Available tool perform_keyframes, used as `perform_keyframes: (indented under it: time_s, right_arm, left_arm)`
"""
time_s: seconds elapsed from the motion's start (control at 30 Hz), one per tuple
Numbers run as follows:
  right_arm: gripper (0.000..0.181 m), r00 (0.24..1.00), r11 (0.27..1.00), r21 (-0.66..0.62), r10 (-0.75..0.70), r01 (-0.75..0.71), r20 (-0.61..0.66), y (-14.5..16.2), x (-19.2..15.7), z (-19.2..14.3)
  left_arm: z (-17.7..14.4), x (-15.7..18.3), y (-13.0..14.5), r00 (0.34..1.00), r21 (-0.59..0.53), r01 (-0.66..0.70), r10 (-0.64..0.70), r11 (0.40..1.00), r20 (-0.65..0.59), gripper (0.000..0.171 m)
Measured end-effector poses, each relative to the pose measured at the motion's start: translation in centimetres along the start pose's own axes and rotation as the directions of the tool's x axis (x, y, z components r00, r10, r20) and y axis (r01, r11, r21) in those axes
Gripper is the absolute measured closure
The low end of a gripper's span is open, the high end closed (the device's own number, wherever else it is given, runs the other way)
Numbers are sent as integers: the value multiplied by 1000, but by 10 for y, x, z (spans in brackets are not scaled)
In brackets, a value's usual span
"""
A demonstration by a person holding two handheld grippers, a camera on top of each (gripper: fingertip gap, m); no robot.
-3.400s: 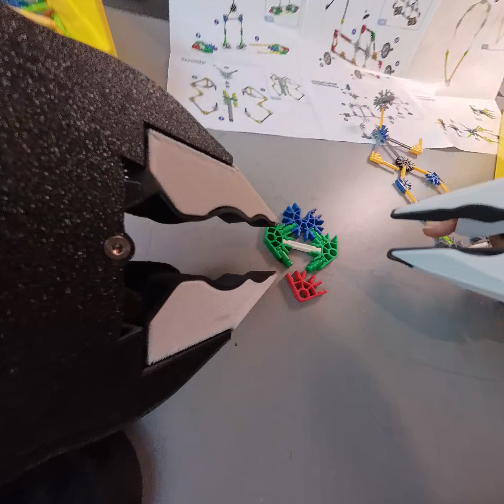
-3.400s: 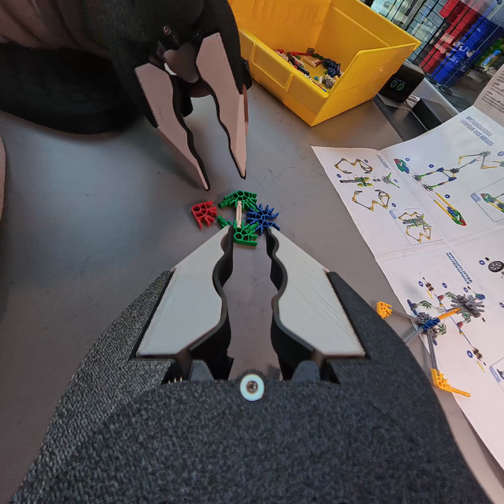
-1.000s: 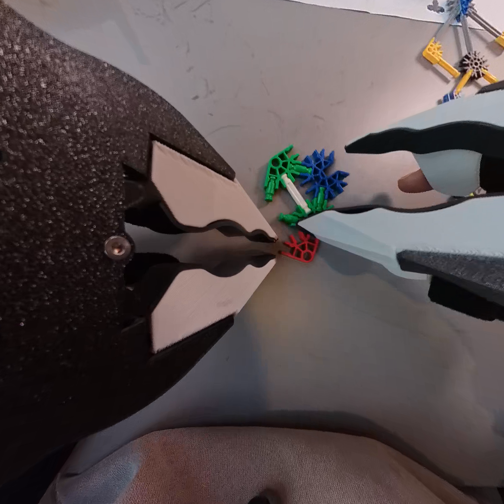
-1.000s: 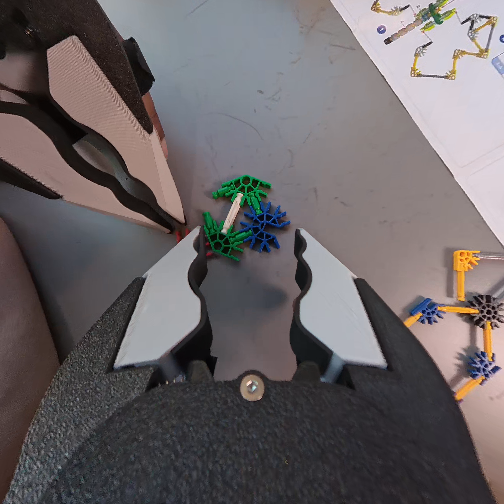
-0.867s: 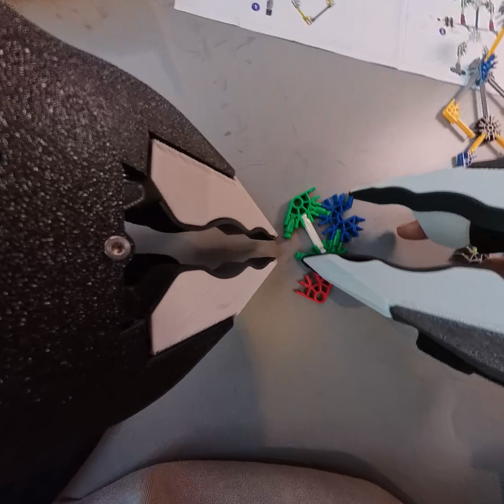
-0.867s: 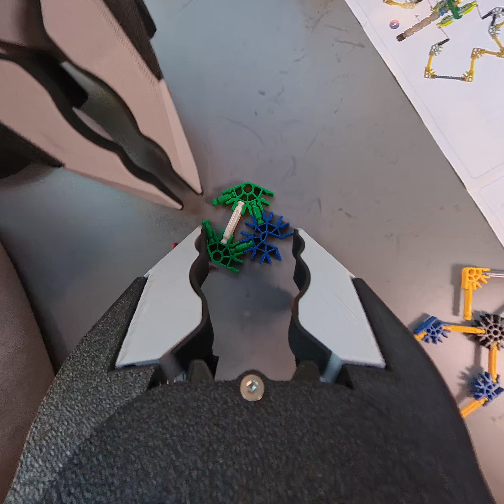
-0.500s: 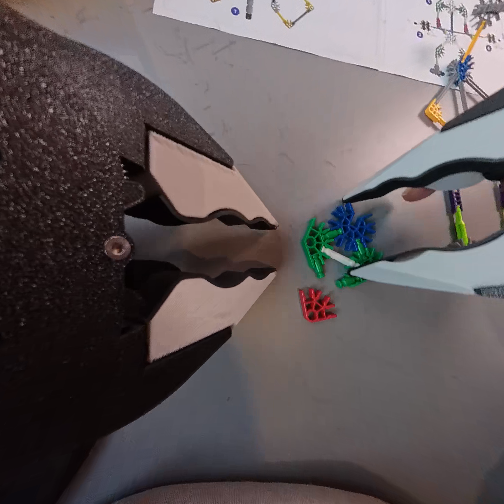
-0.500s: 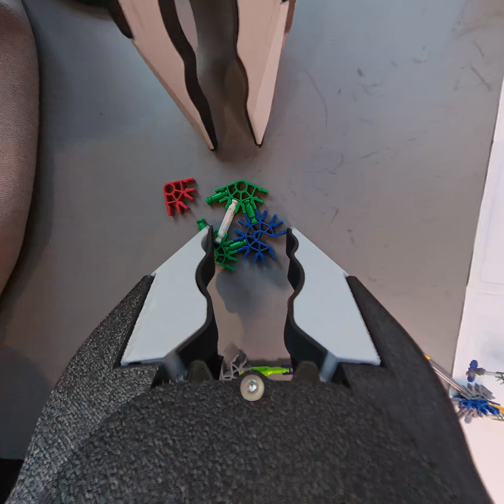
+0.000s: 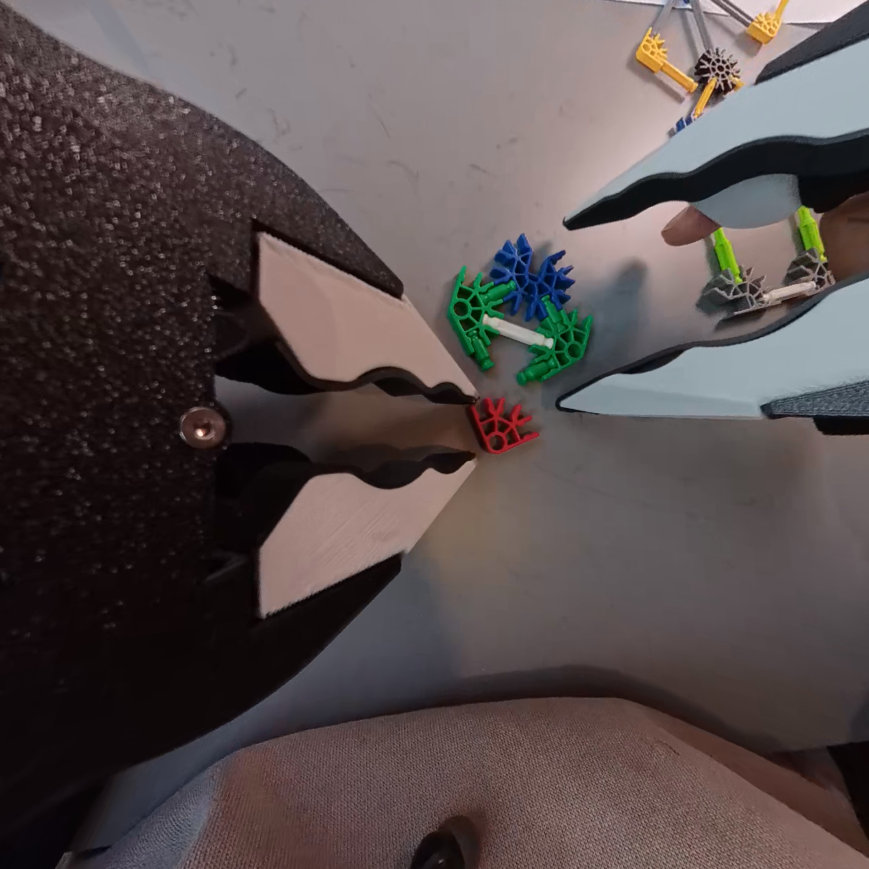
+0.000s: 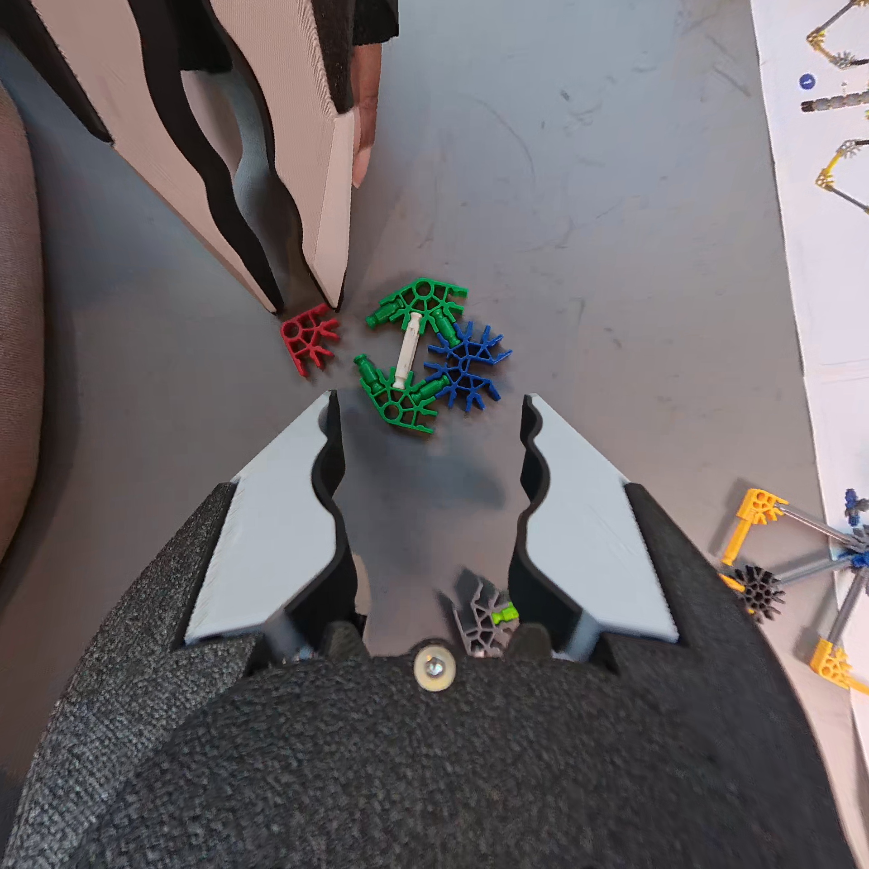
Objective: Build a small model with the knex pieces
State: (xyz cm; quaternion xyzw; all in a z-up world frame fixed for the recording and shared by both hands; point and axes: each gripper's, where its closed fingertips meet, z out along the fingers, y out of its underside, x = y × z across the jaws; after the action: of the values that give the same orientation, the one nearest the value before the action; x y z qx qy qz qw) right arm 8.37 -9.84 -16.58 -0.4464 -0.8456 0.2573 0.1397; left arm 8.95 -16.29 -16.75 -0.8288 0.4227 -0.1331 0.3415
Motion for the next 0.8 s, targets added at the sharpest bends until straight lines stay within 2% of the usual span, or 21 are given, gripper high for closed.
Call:
perform_keyframes:
  time_s: [0.07, 0.23, 0.43, 0.6, 0.7, 0.8]
  right_arm:
    - [107, 1000, 1000, 0, -13, 13, -8, -3, 0, 4]
    - [123, 995, 995, -47, -84, 87, 62, -3, 1, 7]
    - [124, 969, 972, -98, -198, 214, 150, 1, 2, 5]
    - [125, 964, 971, -81, -211, 226, 163, -1, 0, 6]
    - [125, 970, 978, -46, -193, 201, 147, -2, -2, 6]
    - [125, 976, 985, -8, -167, 170, 139, -5, -5, 2]
  left_arm:
    - [1, 1, -1, 1000, -3, 1, -1, 1000, 6, 153]
    - [1, 2, -1, 1000, -7, 24, -24, 1000, 16, 157]
    - [2, 4, -2, 999, -2, 35, -35, 999, 21, 159]
    - [-1, 2, -3, 999, 27, 44, -45, 999, 9, 158]
    - [-14, -16, -9, 994, 110, 100, -105, 989, 41, 154]
    - [-21, -43, 1, 980, 140, 152, -168, 978, 107, 140]
